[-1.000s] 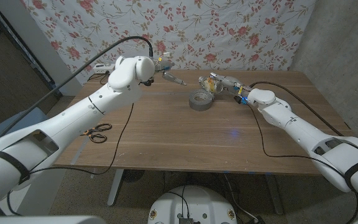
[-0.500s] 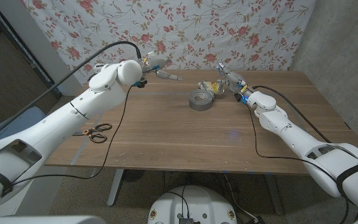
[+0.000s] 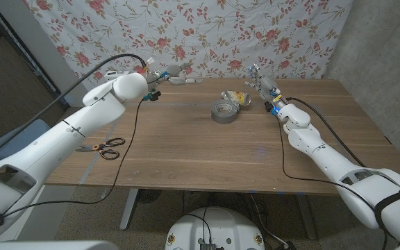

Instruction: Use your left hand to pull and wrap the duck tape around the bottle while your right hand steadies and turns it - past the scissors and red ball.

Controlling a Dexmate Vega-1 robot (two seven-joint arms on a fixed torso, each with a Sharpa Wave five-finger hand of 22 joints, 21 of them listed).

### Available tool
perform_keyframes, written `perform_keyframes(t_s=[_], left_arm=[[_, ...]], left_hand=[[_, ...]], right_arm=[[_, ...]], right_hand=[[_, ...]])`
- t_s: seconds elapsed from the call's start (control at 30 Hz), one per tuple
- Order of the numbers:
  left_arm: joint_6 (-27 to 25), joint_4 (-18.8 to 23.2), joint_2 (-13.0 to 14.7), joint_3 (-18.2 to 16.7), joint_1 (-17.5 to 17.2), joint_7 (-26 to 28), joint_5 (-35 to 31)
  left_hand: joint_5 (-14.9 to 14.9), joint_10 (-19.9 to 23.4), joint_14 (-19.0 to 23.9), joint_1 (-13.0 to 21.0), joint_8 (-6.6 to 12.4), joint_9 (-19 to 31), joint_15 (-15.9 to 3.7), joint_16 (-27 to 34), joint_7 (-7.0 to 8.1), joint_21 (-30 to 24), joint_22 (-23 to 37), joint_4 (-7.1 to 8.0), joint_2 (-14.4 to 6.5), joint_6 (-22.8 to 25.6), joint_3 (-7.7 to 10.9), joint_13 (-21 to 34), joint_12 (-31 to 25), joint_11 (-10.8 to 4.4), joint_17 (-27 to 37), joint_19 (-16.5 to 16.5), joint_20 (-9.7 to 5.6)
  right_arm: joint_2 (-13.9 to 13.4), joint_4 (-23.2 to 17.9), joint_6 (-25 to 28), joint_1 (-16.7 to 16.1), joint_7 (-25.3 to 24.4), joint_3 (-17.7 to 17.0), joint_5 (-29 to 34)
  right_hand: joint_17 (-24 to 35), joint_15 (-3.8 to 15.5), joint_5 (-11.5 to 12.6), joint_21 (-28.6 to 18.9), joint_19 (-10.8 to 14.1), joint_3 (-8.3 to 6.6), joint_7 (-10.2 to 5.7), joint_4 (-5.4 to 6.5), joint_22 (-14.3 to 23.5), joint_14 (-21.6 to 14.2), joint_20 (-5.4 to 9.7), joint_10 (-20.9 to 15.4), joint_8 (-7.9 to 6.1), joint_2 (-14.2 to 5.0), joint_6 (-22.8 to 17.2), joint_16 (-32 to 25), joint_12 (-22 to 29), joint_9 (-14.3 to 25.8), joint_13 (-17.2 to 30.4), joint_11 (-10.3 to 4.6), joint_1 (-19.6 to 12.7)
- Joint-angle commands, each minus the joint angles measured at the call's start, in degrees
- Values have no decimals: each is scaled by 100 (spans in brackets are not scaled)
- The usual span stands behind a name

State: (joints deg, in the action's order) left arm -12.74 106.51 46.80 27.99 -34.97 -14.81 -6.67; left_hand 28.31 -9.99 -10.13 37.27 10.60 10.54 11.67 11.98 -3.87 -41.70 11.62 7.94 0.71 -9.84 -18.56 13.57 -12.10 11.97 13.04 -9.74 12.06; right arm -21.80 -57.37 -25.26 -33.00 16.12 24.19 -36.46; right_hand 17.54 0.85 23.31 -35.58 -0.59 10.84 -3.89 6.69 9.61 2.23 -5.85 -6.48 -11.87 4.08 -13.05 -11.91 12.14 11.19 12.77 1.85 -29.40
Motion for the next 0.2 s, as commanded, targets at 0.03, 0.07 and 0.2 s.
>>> perform_keyframes(t_s=[0.03, 0.07, 0.2], left_arm=[[1008, -562, -216, -449, -535, 678, 1682], [1035, -588, -262, -464, -579, 795, 1733], [1058, -694, -397, -504, -694, 1096, 1979]], left_hand=[[28, -484, -395, -85, -8, 3, 21, 50, 115, 20, 32, 75, -143, -887, 3, -15, -4, -23, 11, -1084, 18], [21, -516, -403, -115, -13, 2, 21, 49, 130, 25, 34, 88, -177, -915, 6, -19, 4, -27, 10, -1084, 18], [0, -594, -393, -198, -26, -3, -4, 59, 195, 43, 40, 119, -268, -994, 12, -31, 20, -33, 8, -1094, 19]], right_arm=[[221, 197, -394, -76, 222, -292, -440], [247, 260, -434, -52, 275, -298, -461], [320, 448, -615, 1, 489, -322, -520]], right_hand=[[-52, 73, 26, 39, 93, 50, 23, 2, 7, -81, 54, -126, -46, -54, -142, -32, 67, 5, -6, -25, -19], [-69, 104, 26, 46, 108, 50, 20, 3, 8, -101, 66, -148, -46, -66, -152, -35, 72, 5, -10, -39, -22], [-94, 130, 26, 53, 139, 50, 33, 3, 8, -138, 76, -173, -47, -84, -171, -41, 77, 5, -16, -41, -28]])
